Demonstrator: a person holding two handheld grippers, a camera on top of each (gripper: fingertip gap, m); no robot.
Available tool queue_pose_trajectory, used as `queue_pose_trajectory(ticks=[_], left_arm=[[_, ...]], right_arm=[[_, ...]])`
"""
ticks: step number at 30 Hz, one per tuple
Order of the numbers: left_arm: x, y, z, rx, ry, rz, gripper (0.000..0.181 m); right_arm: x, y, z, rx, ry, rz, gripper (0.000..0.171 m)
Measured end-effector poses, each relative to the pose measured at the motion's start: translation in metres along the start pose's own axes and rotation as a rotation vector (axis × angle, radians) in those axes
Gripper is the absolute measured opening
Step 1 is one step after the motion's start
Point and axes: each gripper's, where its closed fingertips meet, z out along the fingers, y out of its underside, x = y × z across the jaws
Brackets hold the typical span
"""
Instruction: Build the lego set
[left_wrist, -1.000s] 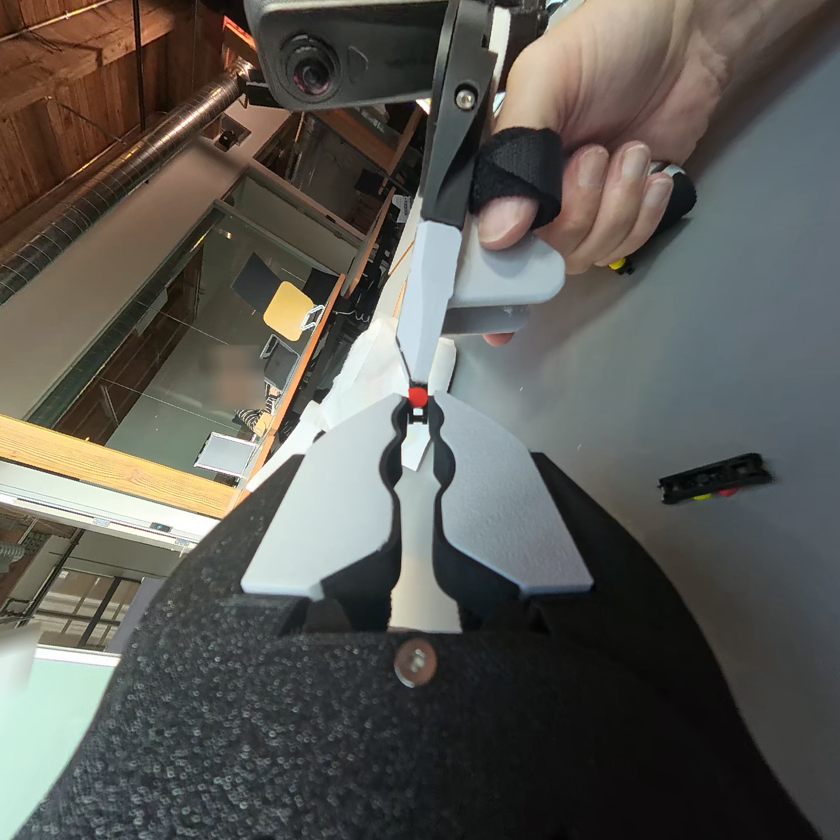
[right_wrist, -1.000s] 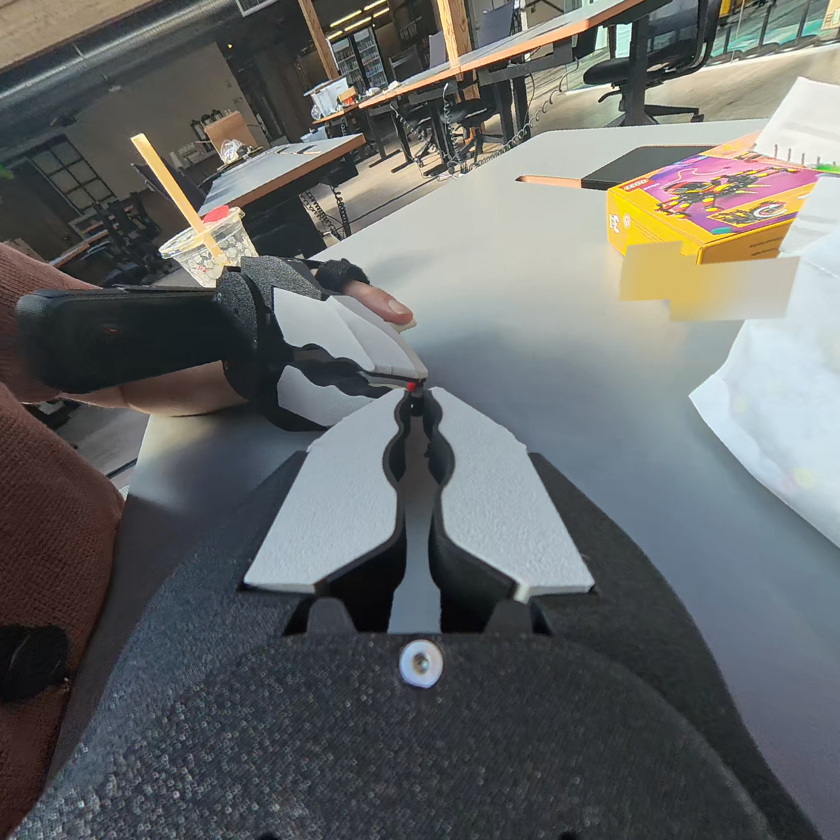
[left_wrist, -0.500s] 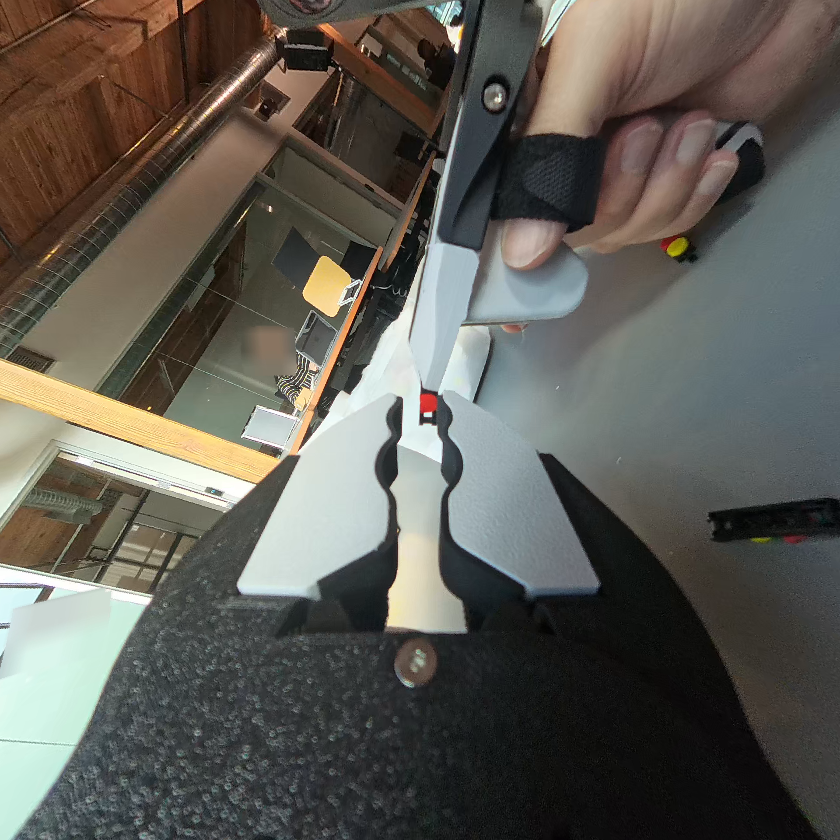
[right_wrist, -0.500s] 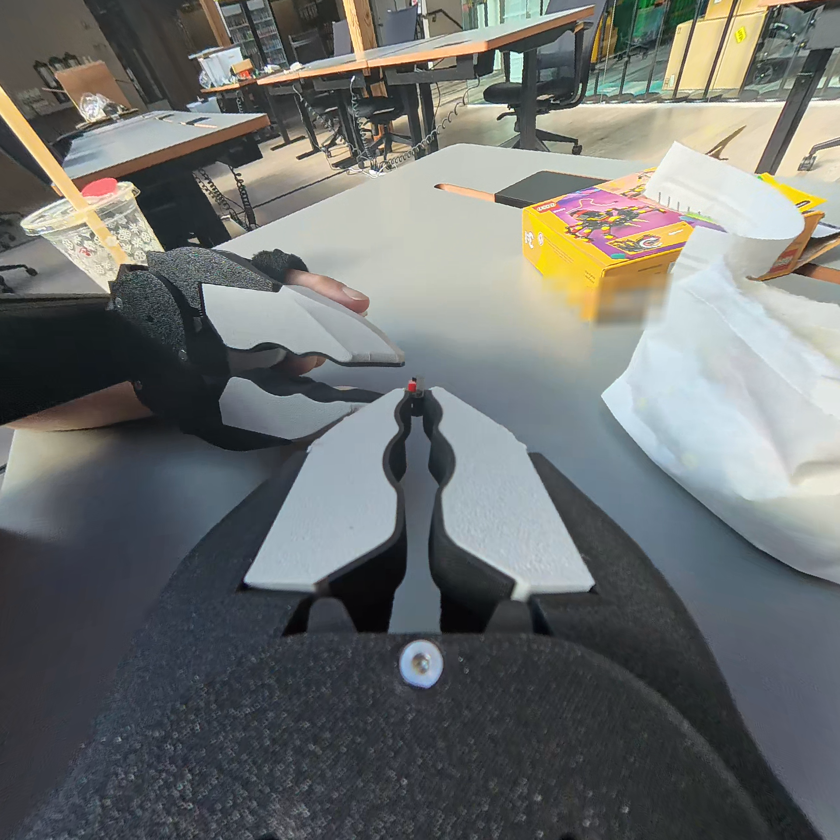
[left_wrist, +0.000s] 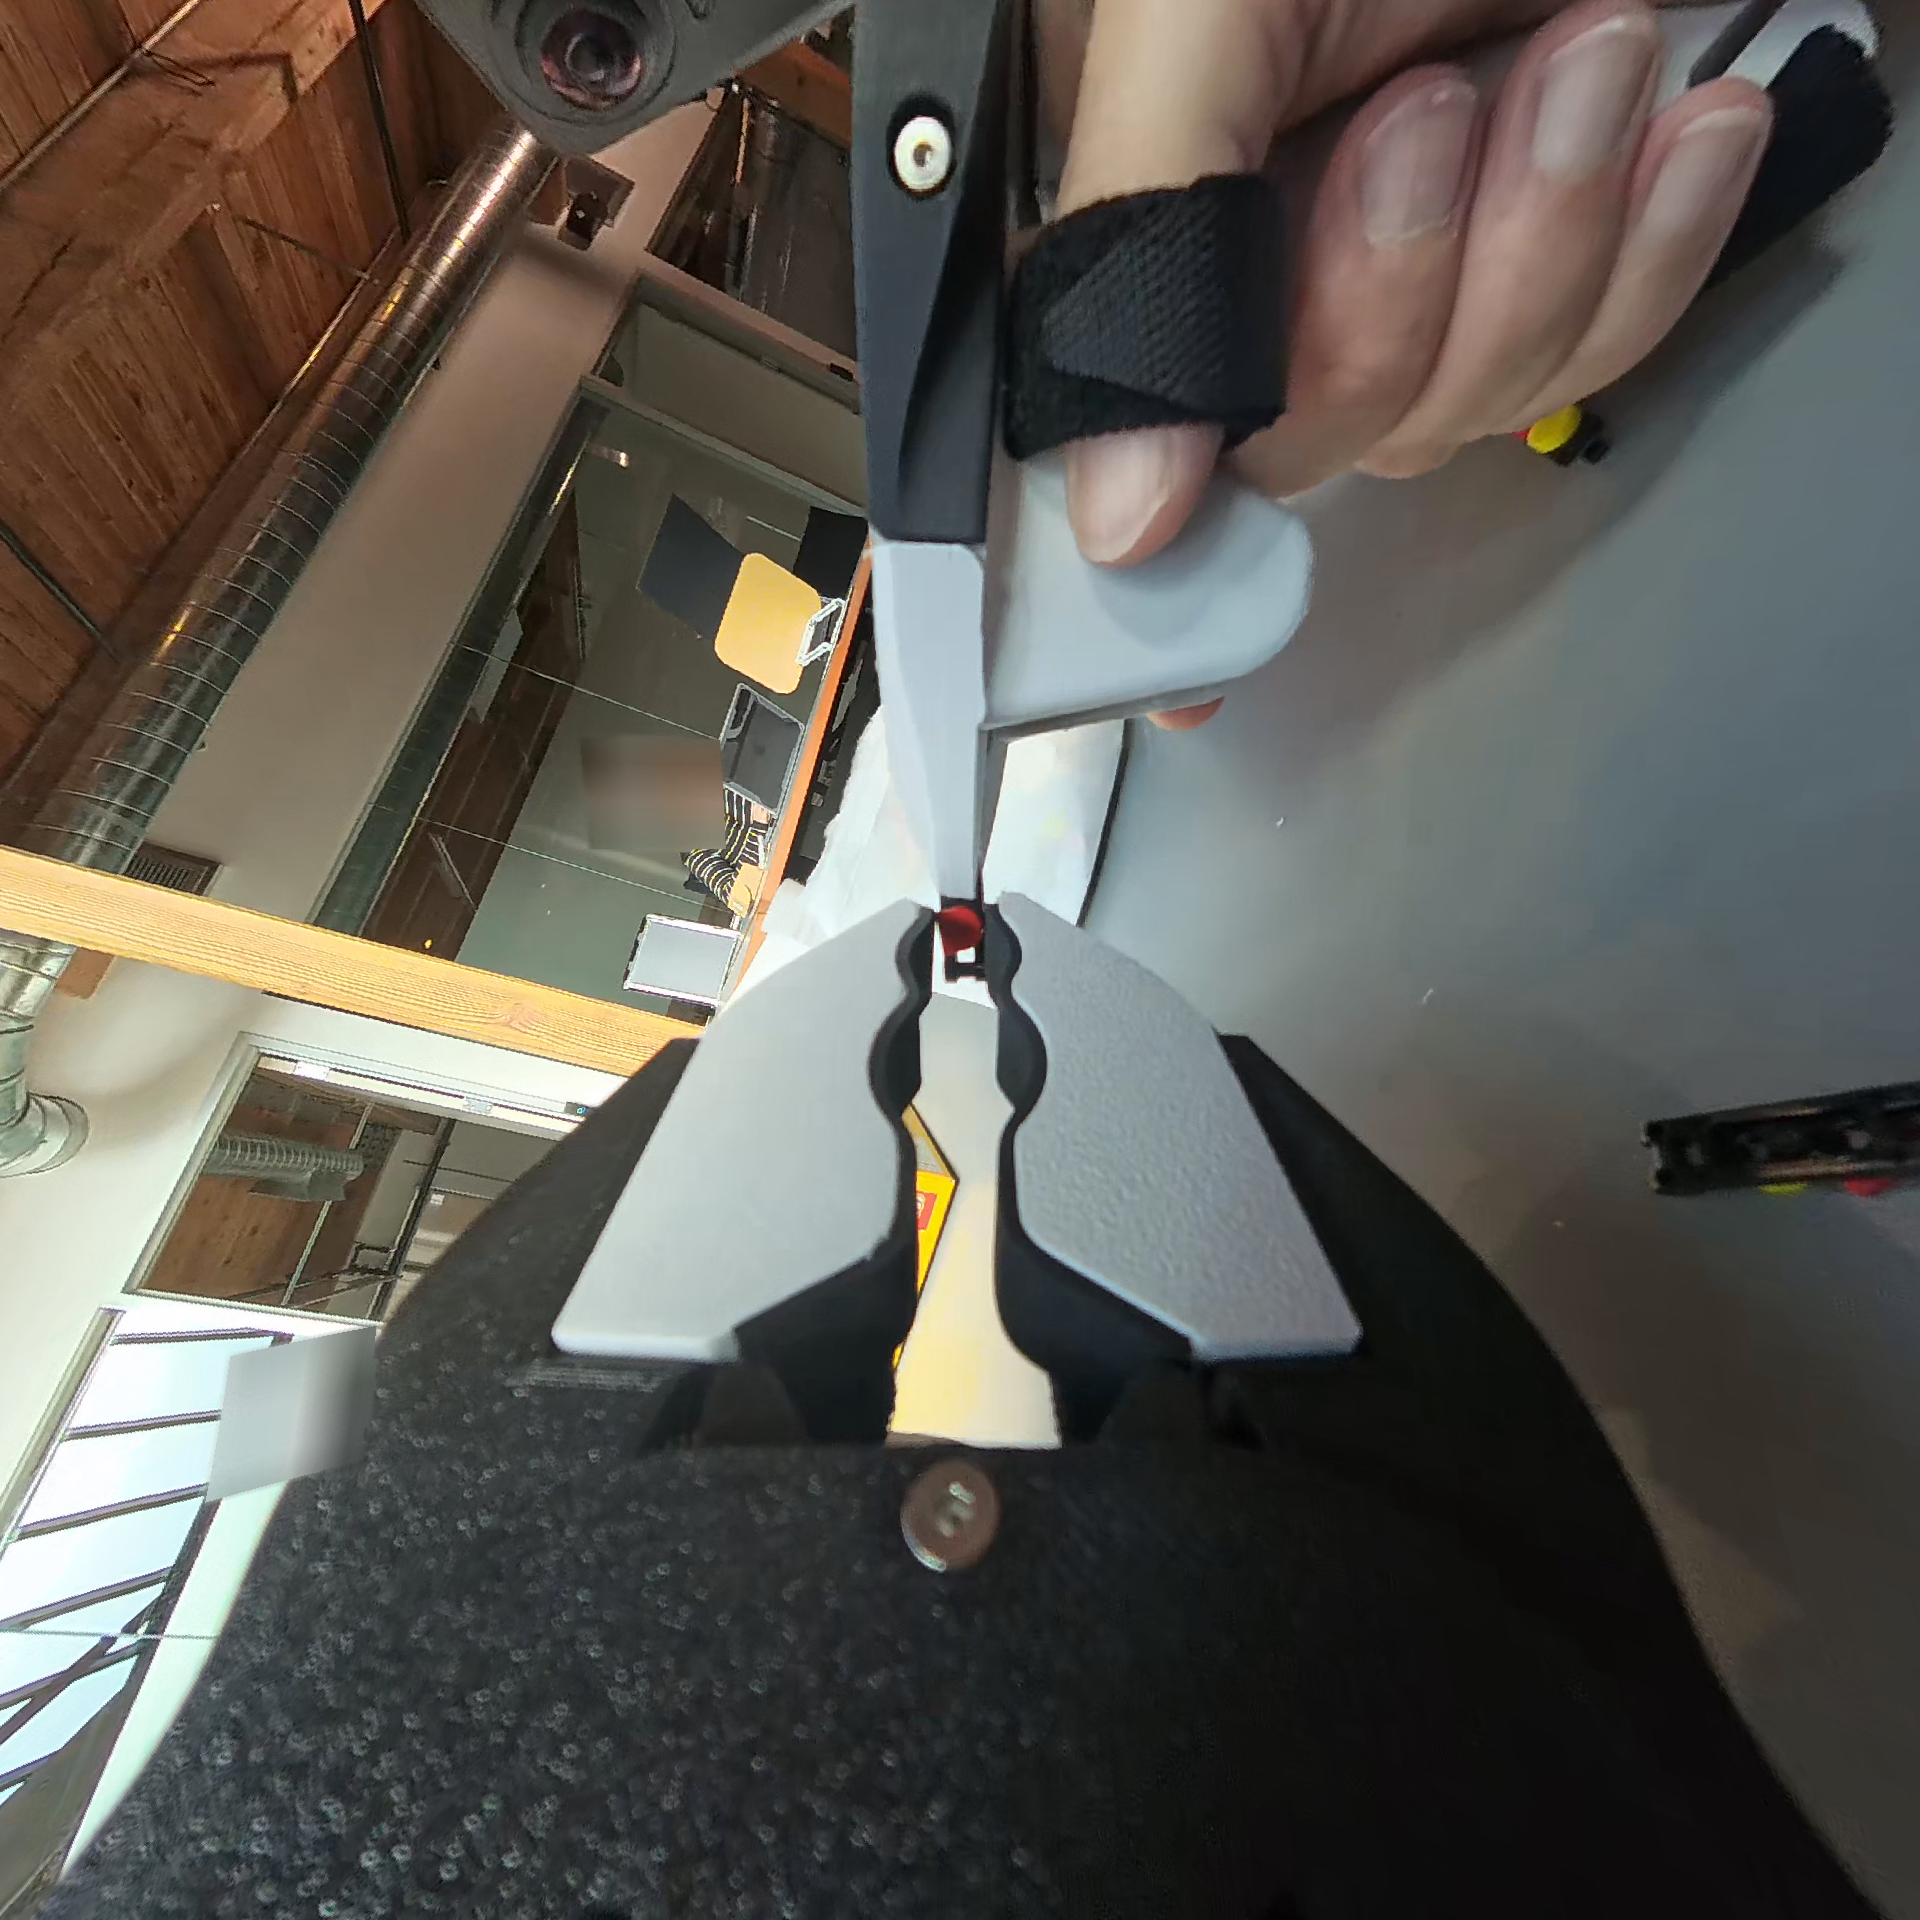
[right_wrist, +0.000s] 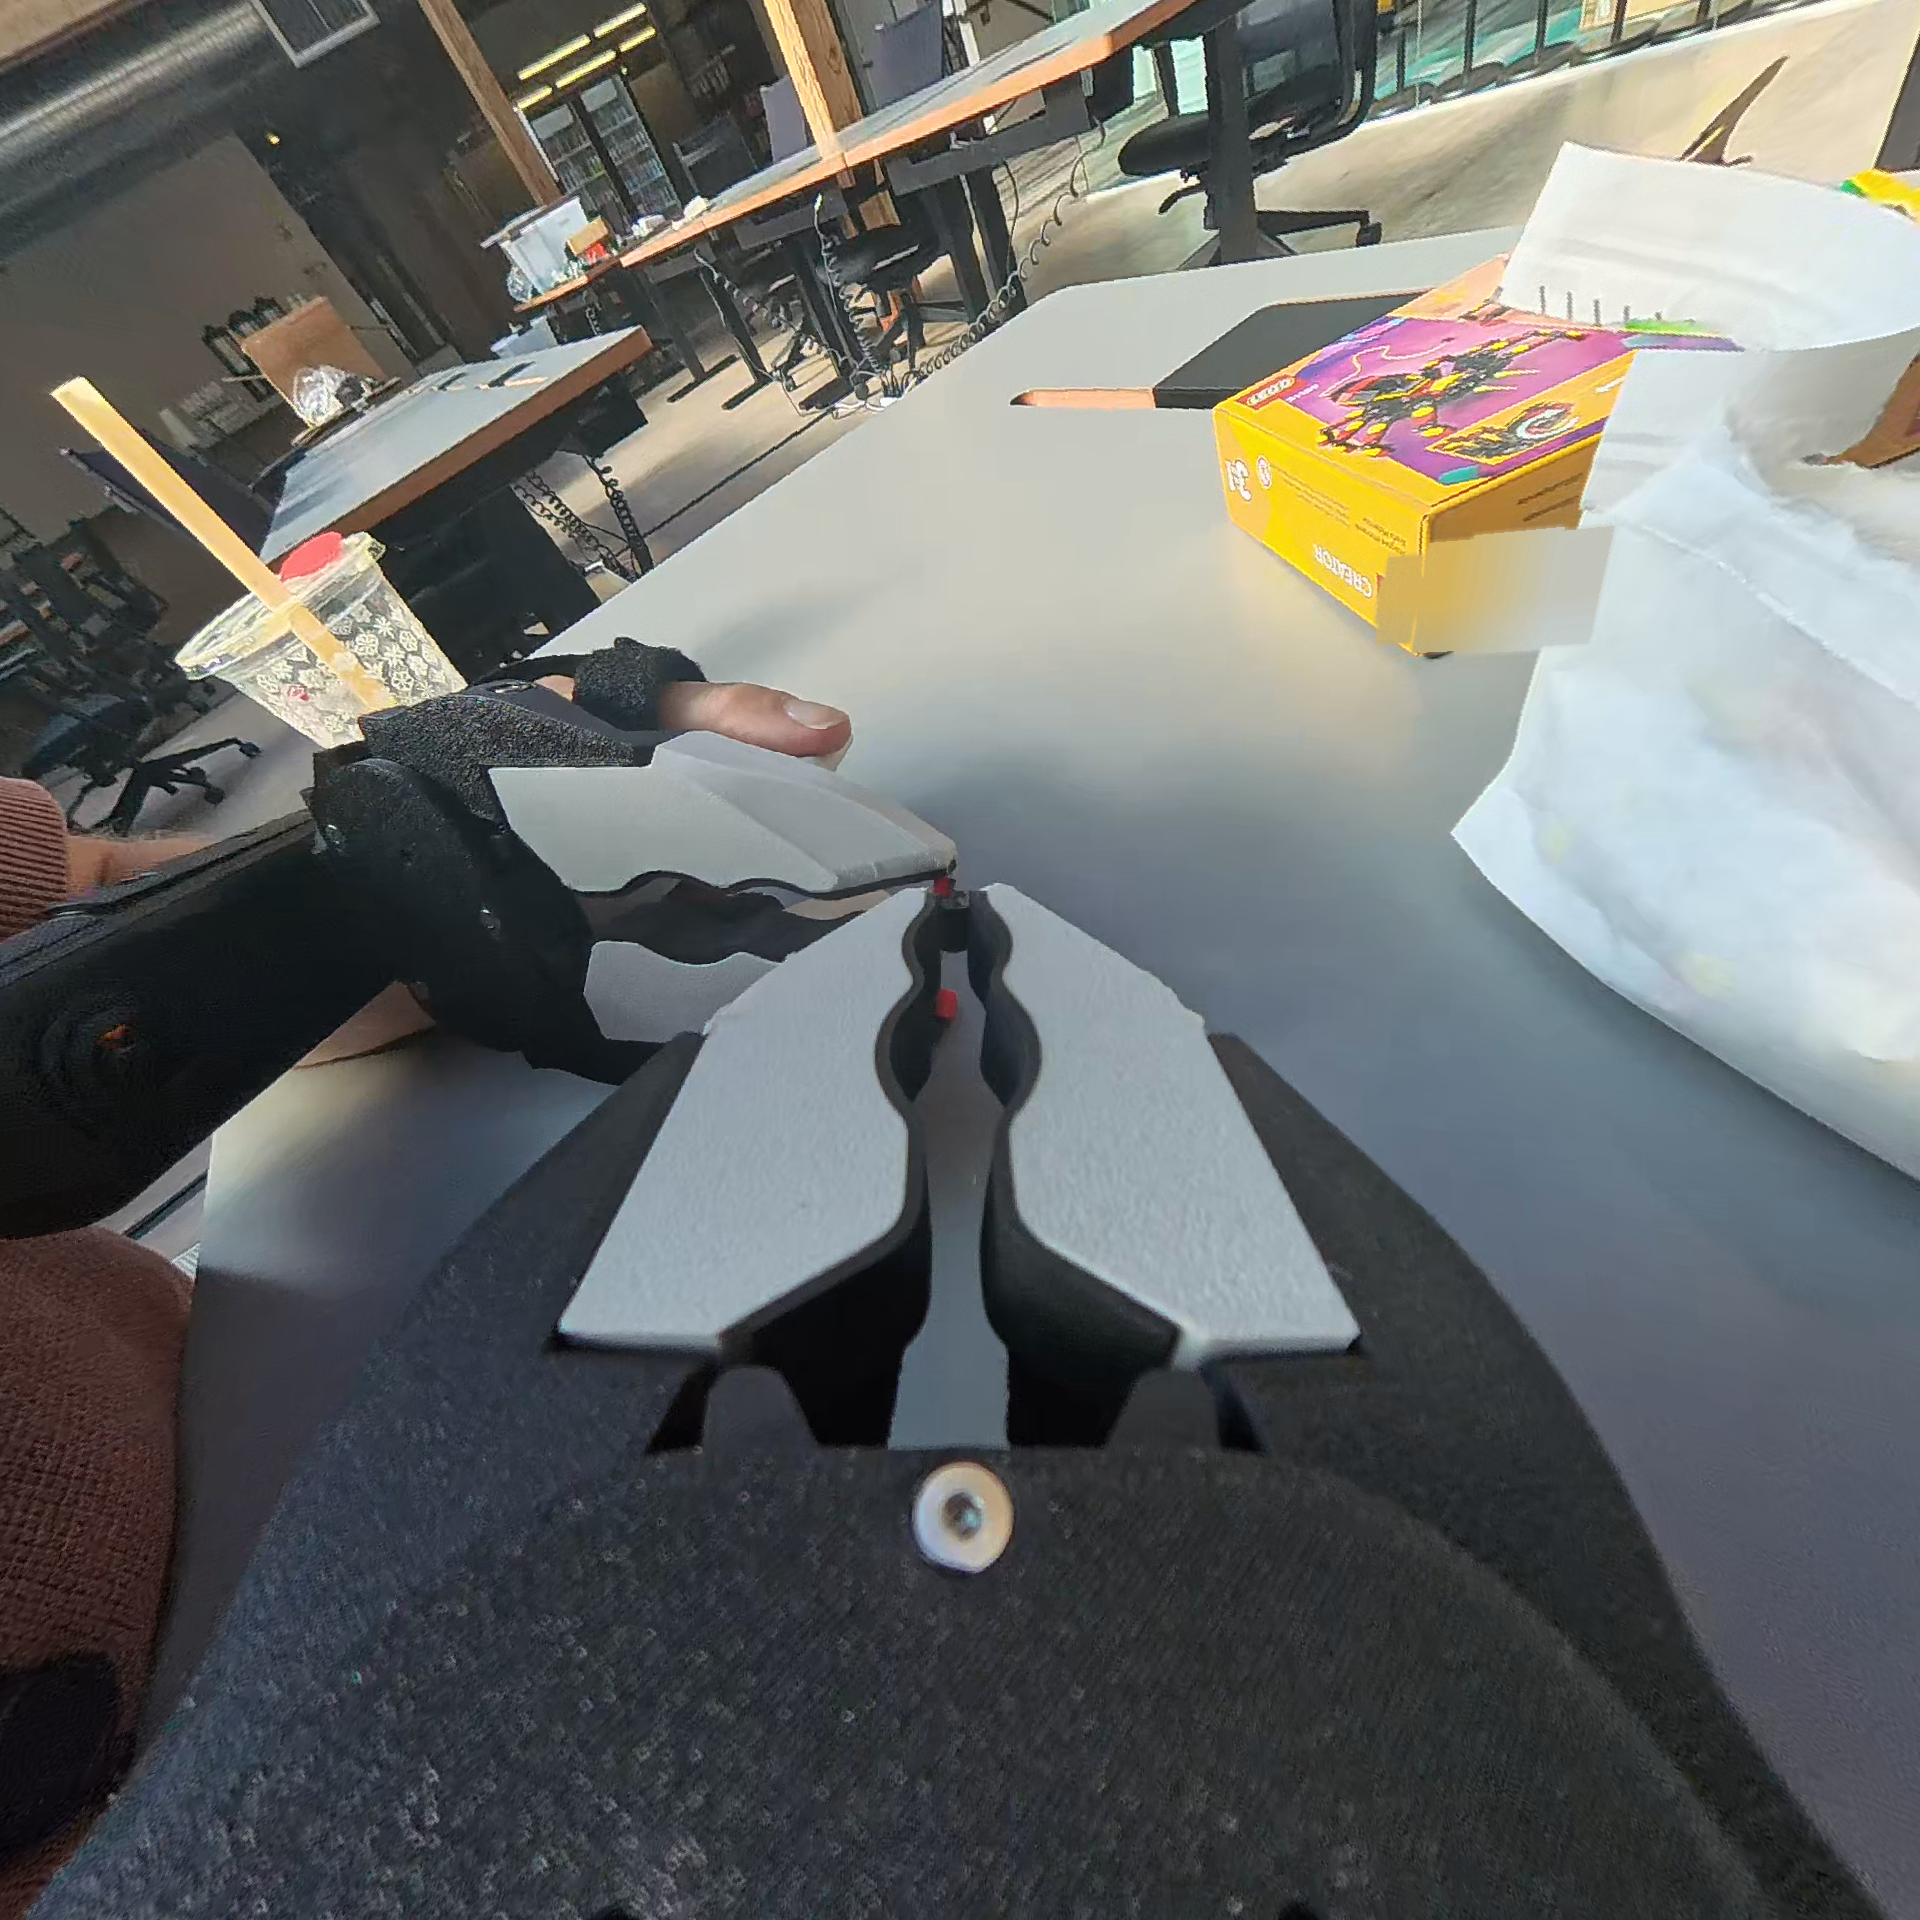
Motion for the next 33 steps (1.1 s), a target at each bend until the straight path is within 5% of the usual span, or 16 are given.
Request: queue_pose_trajectory(ticks=[6, 13, 20, 23, 28, 33], left_arm=[[-0.003, 0.0, -0.001, -0.02, 0.002, -0.023, 0.008], [-0.007, 0.0, -0.002, -0.024, 0.046, -0.19, 0.007], [0.002, -0.012, -0.004, 0.01, 0.069, -0.143, 0.006], [0.004, -0.007, -0.003, -0.025, 0.044, -0.079, 0.007], [-0.024, 0.007, -0.002, 0.007, 0.063, -0.368, 0.006], [-0.059, 0.002, 0.049, -0.005, 0.21, -0.32, 0.008]], right_arm=[[-0.001, -0.003, 0.0, 0.02, 0.002, 0.0, 0.004], [-0.001, -0.007, 0.0, 0.019, 0.152, -0.246, 0.005], [0.024, -0.007, -0.006, -0.024, 0.336, -0.349, 0.005], [0.032, -0.008, -0.015, 0.0, 0.292, -0.235, 0.005], [0.041, -0.02, -0.025, 0.032, 0.326, -0.274, 0.005], [0.087, -0.061, -0.056, -0.032, 0.45, -0.34, 0.004]])
